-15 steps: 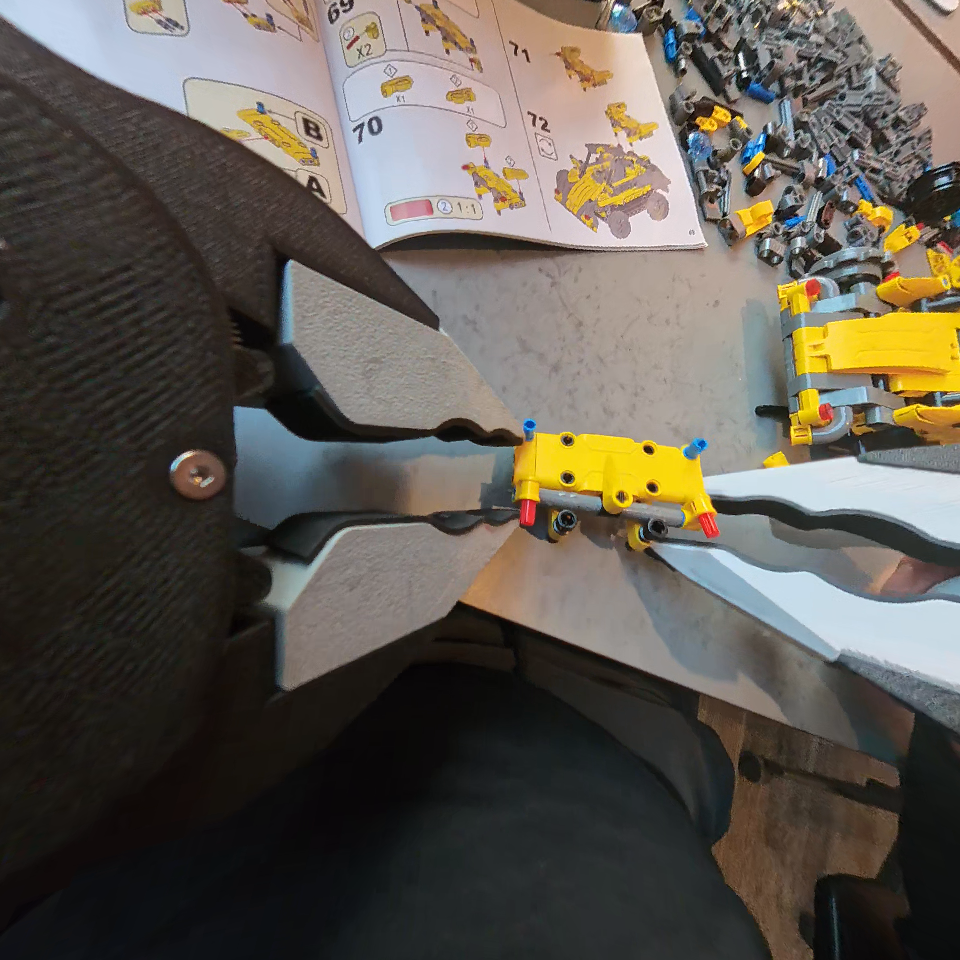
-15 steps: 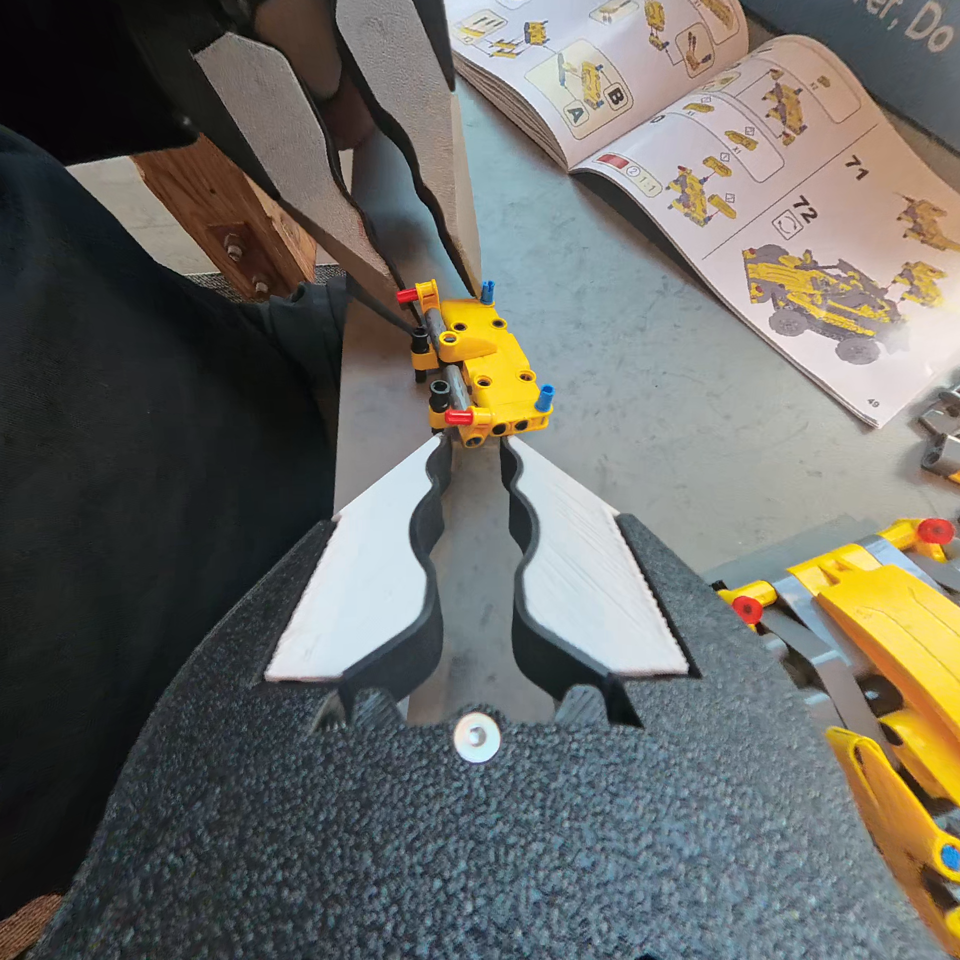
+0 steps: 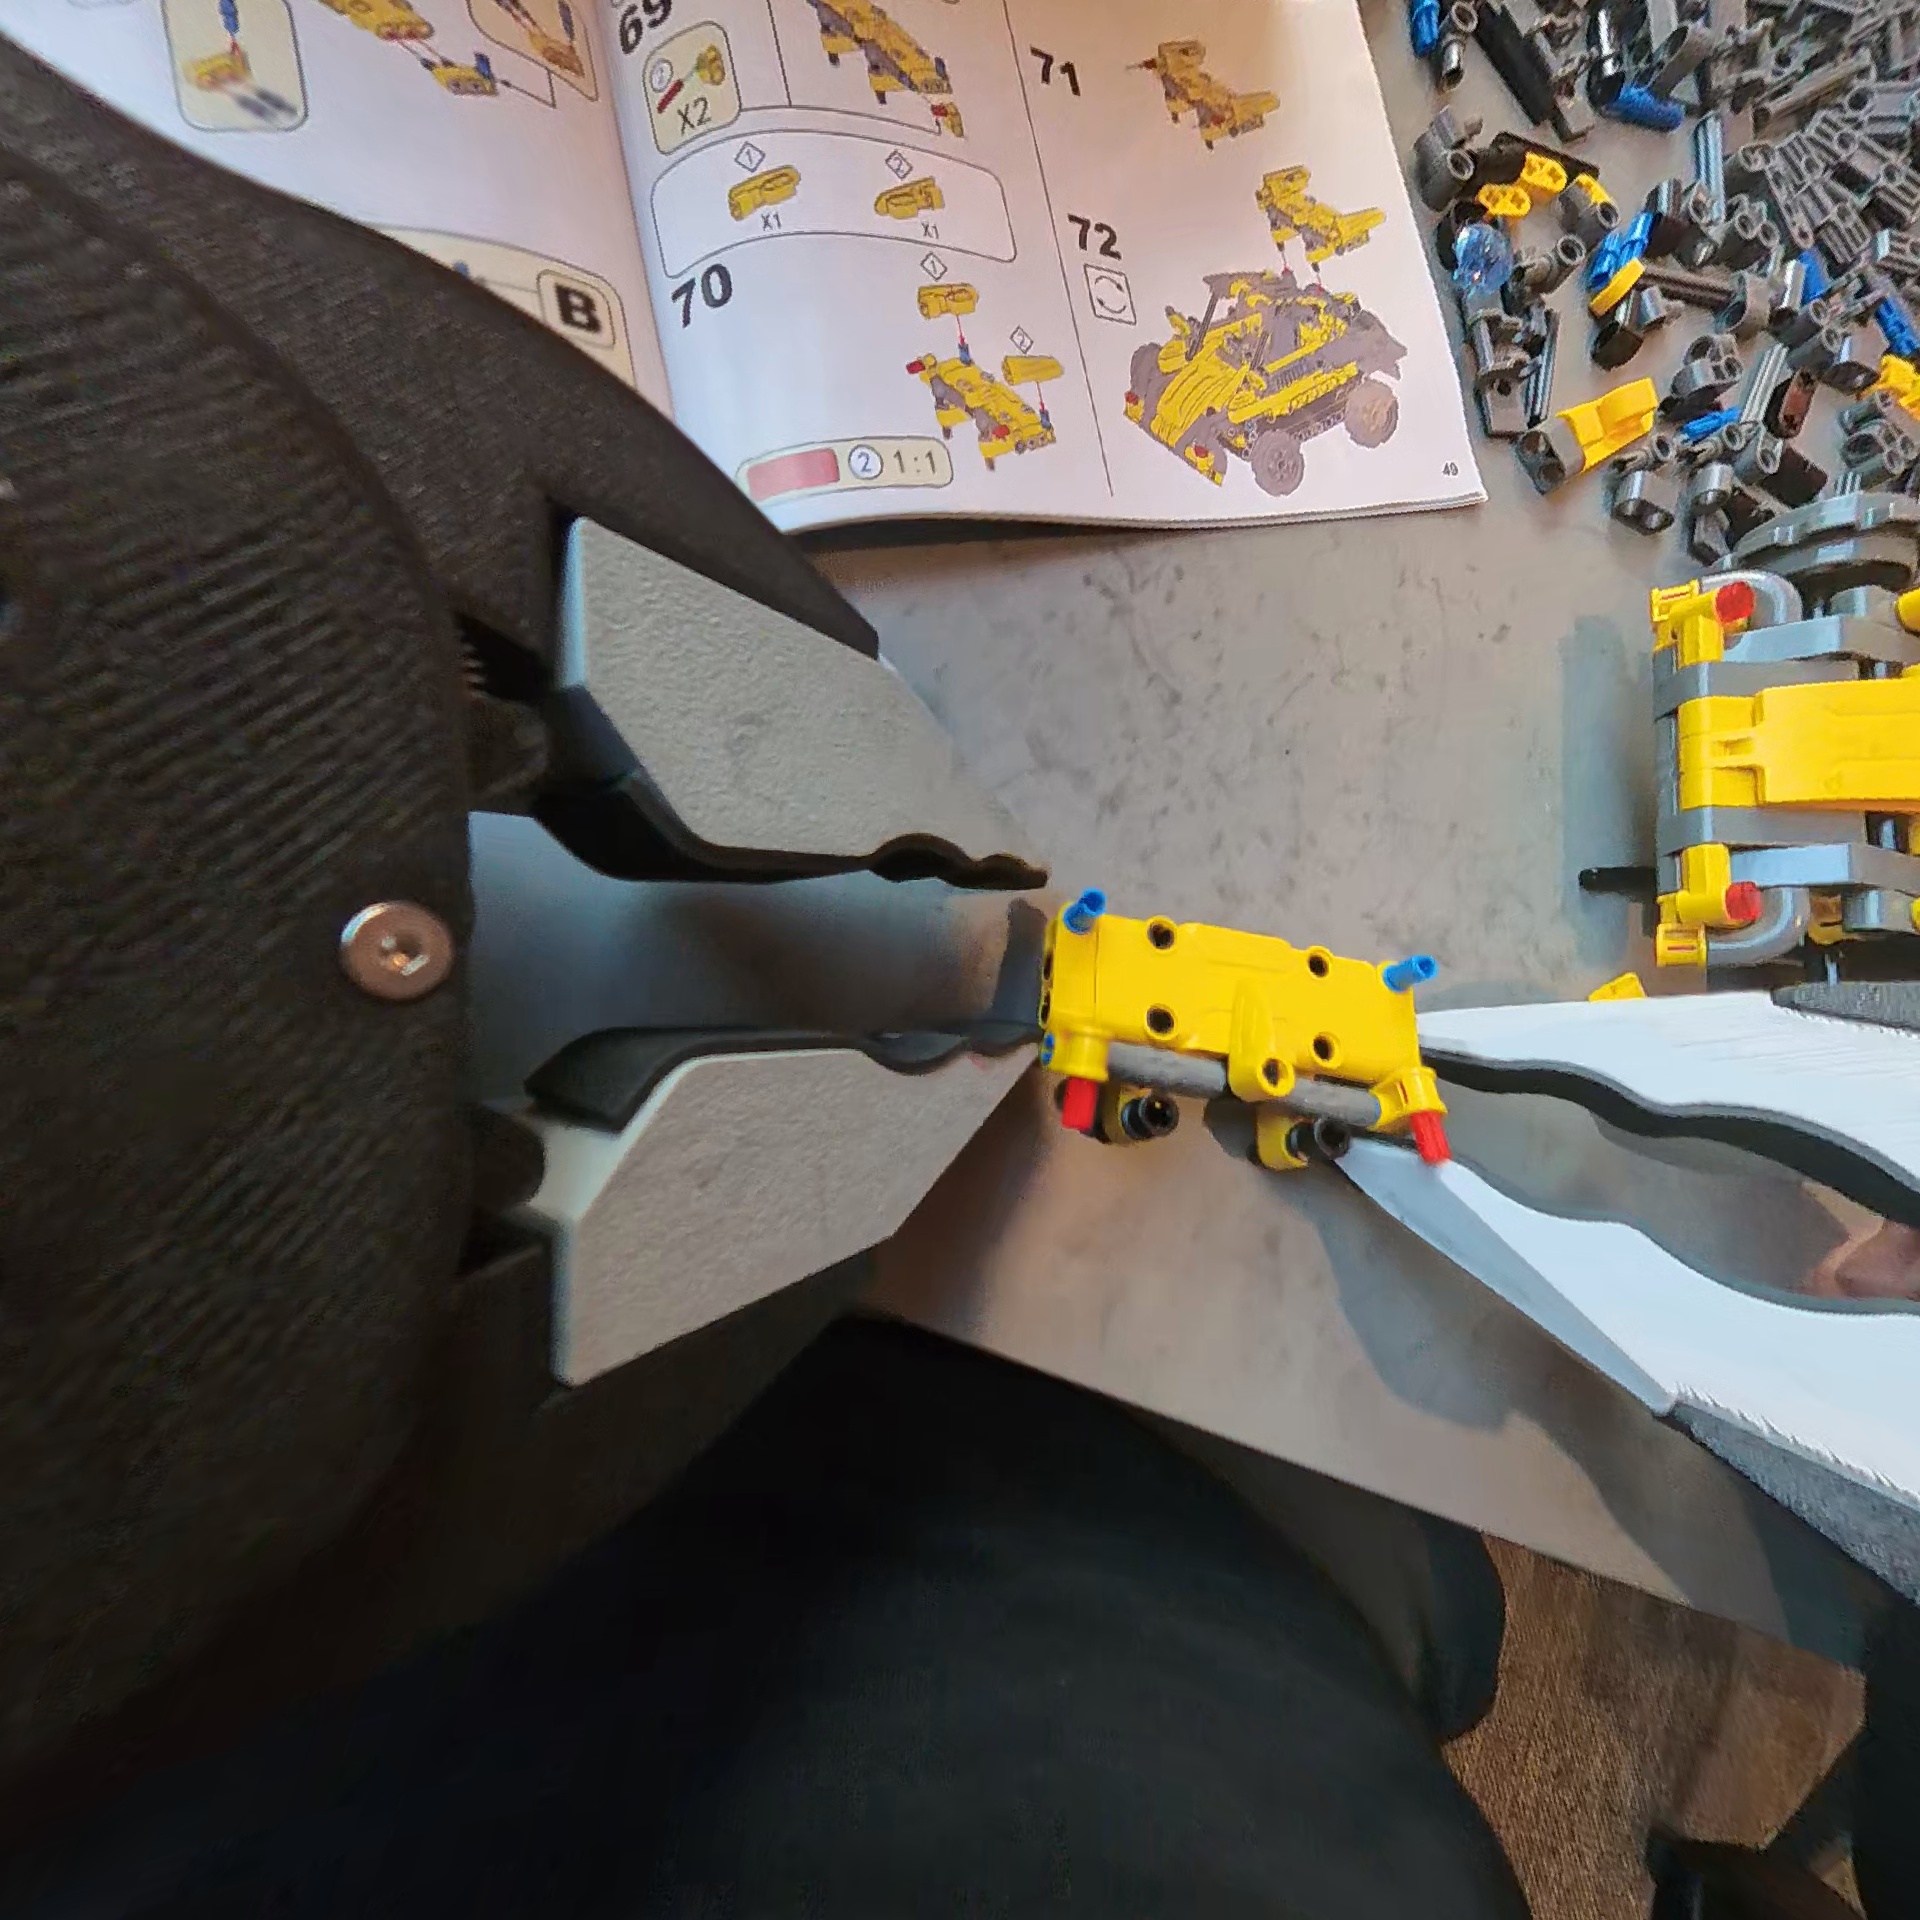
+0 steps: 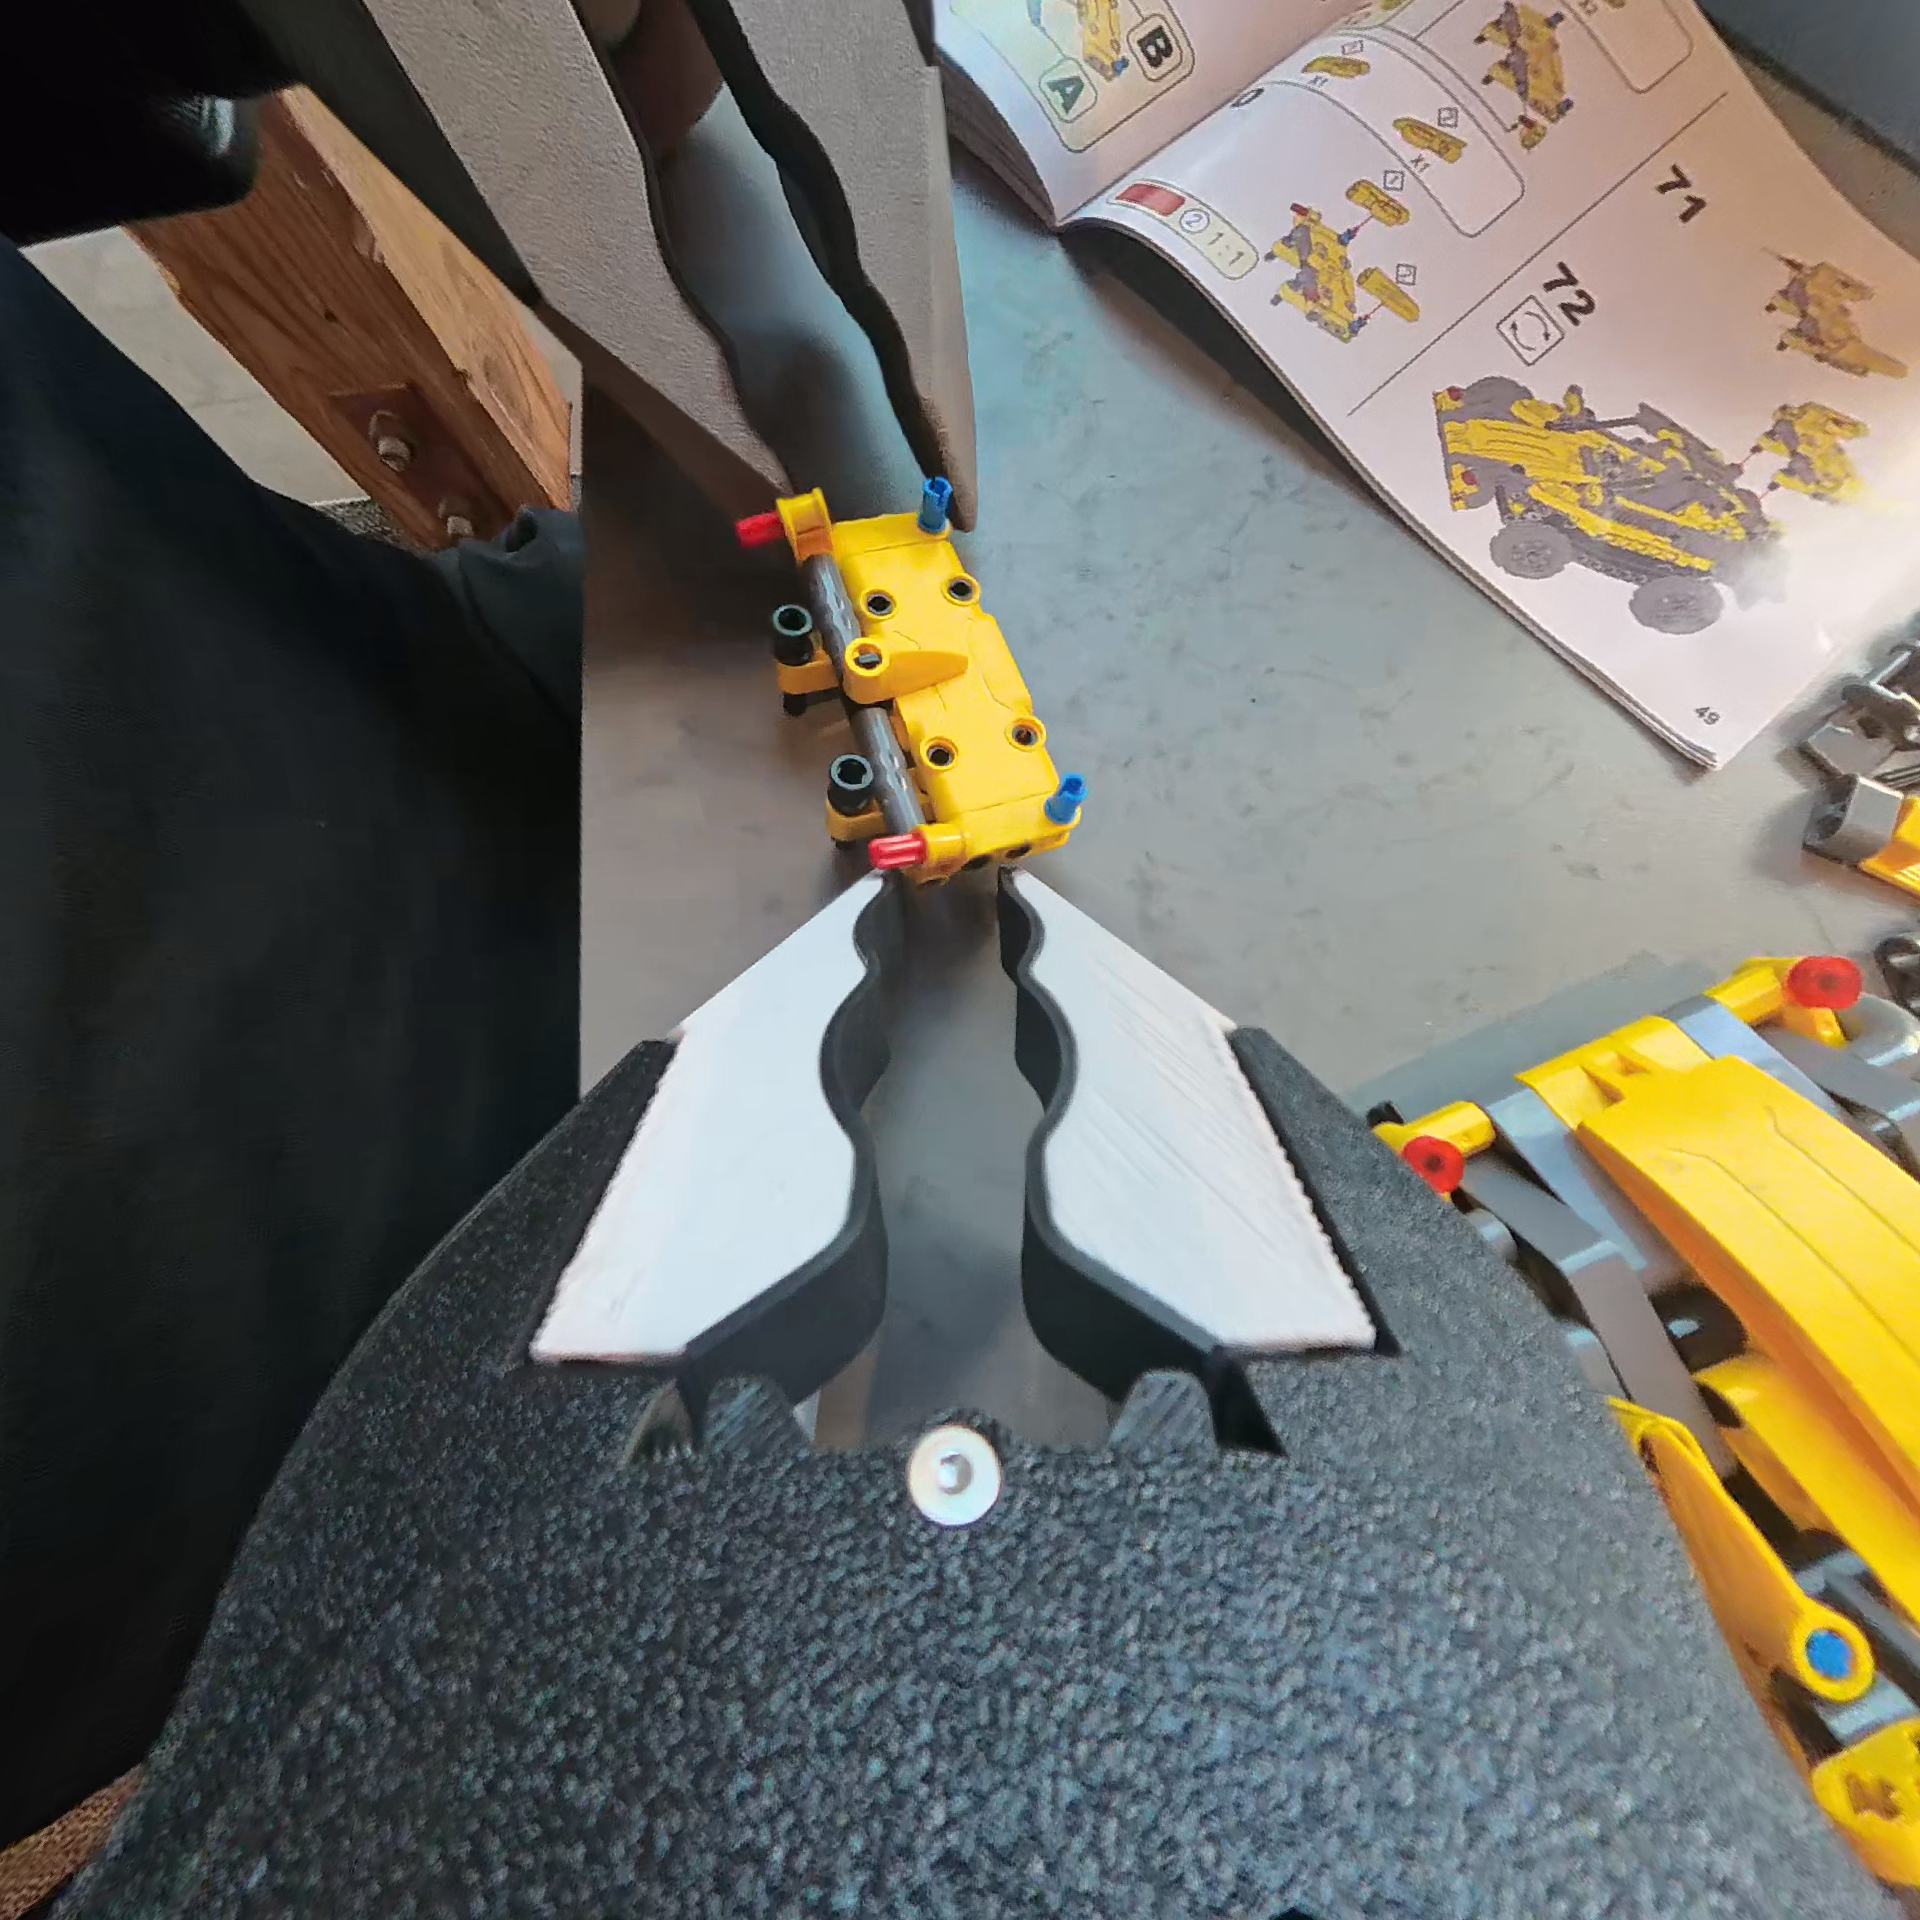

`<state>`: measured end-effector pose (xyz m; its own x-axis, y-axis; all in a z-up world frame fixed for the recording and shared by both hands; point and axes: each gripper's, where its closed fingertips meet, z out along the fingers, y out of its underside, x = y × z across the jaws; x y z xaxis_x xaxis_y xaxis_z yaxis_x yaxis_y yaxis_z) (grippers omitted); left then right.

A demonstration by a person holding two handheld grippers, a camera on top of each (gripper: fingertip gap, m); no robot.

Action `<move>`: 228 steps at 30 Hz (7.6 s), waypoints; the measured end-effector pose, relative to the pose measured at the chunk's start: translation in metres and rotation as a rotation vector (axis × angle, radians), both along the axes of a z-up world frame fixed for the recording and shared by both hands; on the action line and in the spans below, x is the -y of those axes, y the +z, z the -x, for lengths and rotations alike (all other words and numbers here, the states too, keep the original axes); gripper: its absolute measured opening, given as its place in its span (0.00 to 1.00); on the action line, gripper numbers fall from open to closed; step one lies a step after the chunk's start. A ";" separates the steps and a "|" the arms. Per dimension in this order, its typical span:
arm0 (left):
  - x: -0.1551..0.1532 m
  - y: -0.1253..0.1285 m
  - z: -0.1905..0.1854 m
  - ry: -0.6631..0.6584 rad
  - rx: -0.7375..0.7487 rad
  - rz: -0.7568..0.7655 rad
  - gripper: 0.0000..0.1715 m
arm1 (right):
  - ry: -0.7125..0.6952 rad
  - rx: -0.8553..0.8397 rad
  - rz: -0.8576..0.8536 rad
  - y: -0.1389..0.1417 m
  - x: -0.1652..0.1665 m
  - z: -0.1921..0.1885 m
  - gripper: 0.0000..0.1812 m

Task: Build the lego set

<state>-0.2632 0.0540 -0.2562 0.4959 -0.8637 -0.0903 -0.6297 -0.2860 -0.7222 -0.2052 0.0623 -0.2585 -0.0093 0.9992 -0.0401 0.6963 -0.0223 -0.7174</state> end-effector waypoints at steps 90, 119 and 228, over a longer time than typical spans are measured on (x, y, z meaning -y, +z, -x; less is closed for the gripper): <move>0.004 0.015 -0.005 -0.060 0.133 0.028 0.21 | 0.000 -0.139 -0.059 0.029 0.005 0.004 0.14; 0.011 0.016 -0.013 -0.136 0.078 -0.086 0.08 | 0.054 -0.117 -0.128 0.027 0.009 0.026 0.15; 0.012 0.093 -0.040 -0.080 0.147 -0.676 0.09 | -0.012 -0.629 0.538 0.110 0.016 0.003 0.03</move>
